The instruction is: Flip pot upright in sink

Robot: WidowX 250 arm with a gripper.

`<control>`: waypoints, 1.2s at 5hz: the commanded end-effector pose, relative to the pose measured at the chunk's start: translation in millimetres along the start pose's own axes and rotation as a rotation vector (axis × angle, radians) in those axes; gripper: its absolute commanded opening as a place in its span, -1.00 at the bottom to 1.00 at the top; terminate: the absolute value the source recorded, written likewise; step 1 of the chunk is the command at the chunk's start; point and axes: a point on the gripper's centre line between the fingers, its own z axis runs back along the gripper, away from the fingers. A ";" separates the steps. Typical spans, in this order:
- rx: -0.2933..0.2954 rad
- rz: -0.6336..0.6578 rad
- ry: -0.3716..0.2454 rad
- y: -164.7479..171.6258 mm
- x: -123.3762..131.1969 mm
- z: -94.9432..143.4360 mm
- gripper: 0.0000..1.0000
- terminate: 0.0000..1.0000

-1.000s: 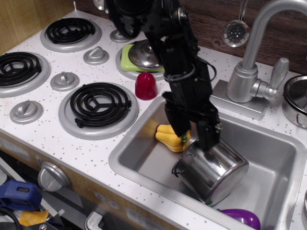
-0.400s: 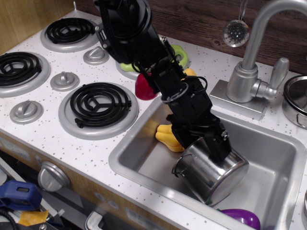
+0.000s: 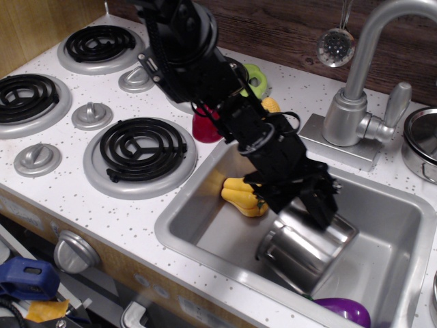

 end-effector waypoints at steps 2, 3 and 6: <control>0.175 -0.067 -0.030 -7.0 5.1 7.2 -1.00 -1.00; 0.377 -0.091 0.027 -6.1 6.7 20.2 -1.00 -1.00; 0.408 -0.121 -0.002 -1.1 3.6 17.8 1.00 -1.00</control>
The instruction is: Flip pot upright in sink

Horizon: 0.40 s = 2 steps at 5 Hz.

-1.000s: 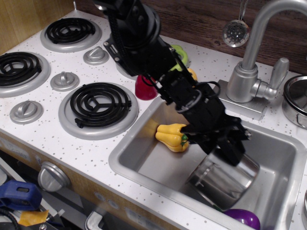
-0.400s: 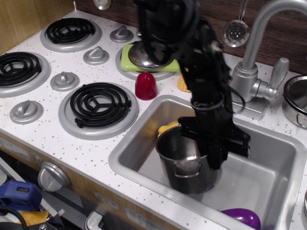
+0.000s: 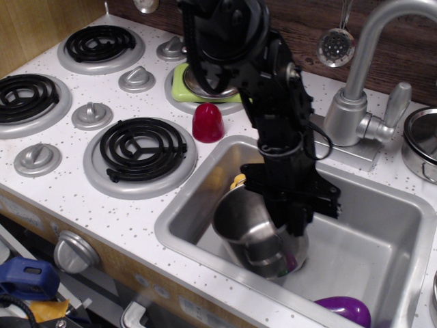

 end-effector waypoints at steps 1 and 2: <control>-0.008 -0.028 -0.069 -5.9 9.6 18.7 1.00 -1.00; -0.008 -0.028 -0.069 -5.9 9.6 18.7 1.00 1.00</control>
